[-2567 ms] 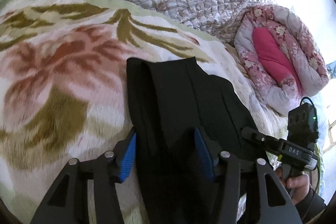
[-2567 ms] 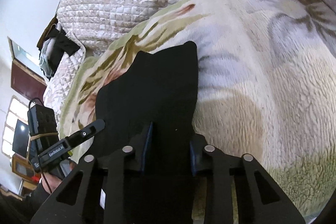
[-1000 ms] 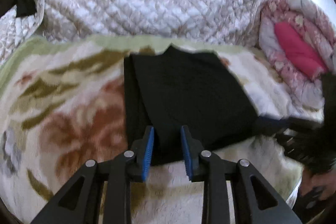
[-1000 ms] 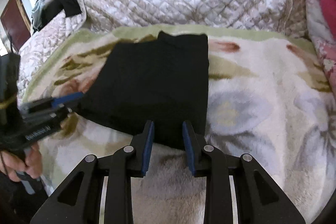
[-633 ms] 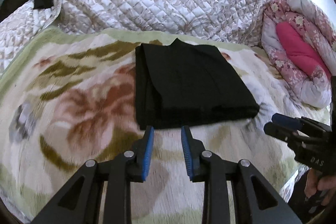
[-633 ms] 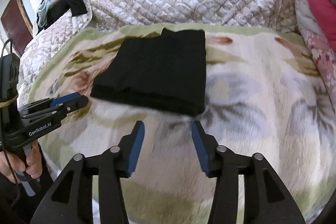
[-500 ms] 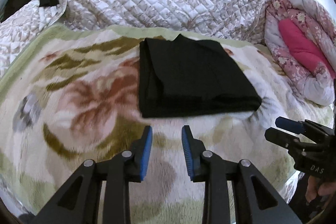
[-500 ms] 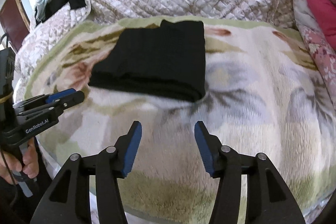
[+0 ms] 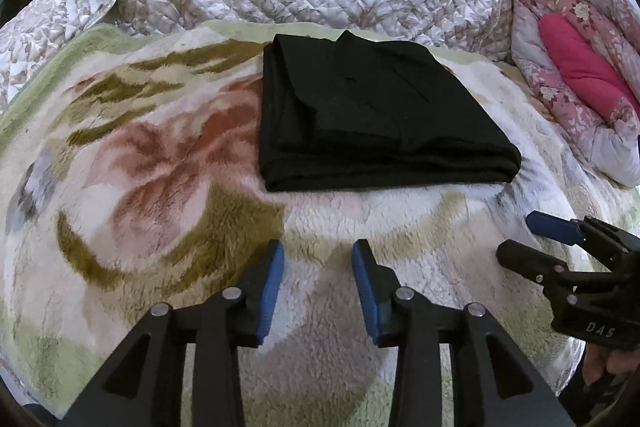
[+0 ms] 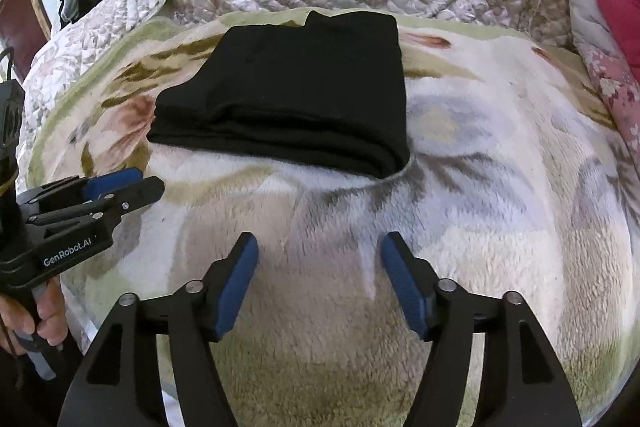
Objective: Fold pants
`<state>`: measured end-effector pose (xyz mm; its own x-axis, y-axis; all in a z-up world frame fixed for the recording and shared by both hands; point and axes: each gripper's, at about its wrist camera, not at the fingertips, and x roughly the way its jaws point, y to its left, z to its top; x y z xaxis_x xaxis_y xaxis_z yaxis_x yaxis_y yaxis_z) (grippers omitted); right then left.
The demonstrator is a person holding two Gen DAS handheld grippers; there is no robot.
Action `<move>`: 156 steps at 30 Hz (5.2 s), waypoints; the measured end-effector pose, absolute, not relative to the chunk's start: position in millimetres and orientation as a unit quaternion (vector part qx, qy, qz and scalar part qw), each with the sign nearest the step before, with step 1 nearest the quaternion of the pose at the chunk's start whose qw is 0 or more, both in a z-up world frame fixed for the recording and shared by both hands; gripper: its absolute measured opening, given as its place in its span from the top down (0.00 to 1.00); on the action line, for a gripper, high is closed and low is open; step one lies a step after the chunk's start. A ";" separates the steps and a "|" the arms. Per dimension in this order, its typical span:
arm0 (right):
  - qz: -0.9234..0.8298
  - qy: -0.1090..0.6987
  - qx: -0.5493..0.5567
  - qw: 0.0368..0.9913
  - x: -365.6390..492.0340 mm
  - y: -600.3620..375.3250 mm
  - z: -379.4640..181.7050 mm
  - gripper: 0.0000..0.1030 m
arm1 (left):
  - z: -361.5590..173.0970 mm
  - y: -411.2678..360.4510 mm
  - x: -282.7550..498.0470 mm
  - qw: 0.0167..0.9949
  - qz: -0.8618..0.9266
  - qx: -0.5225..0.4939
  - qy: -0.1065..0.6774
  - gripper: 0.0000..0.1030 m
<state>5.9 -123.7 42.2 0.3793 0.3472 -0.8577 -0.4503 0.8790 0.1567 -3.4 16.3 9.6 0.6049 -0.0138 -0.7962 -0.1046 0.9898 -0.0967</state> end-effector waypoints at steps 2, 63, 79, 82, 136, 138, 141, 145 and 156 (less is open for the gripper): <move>0.240 0.502 -0.050 0.829 6.5 -122.1 41.4 0.31 | 9.3 15.7 -1.8 0.894 0.025 -0.065 0.443 0.60; 0.247 0.475 -0.057 0.843 10.6 -126.9 37.5 0.27 | 6.1 13.7 7.2 0.892 0.028 -0.046 0.449 0.49; 0.247 0.475 -0.057 0.843 10.3 -126.6 37.5 0.27 | 6.1 13.5 7.6 0.891 0.027 -0.045 0.450 0.49; 0.246 0.475 -0.057 0.843 10.3 -126.6 37.5 0.27 | 6.1 13.4 7.6 0.891 0.027 -0.044 0.450 0.49; 0.244 0.474 -0.057 0.844 9.2 -125.3 37.3 0.26 | 6.7 11.9 8.2 0.891 0.028 -0.042 0.452 0.48; 0.244 0.474 -0.057 0.844 9.1 -125.4 37.3 0.26 | 6.7 11.8 8.2 0.891 0.028 -0.043 0.452 0.48; 0.244 0.474 -0.057 0.844 9.1 -125.3 37.4 0.26 | 6.6 12.0 8.1 0.891 0.028 -0.042 0.452 0.48; 0.244 0.474 -0.057 0.844 9.0 -125.2 37.5 0.26 | 6.7 11.8 8.1 0.890 0.028 -0.042 0.452 0.48; 0.243 0.473 -0.057 0.845 8.7 -125.0 37.4 0.26 | 6.8 11.5 8.2 0.890 0.028 -0.042 0.452 0.48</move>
<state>8.7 -125.0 37.4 0.4336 0.3566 -0.8275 -0.4654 0.8750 0.1332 8.2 11.5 6.8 0.5893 0.0129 -0.8078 -0.0885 0.9949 -0.0487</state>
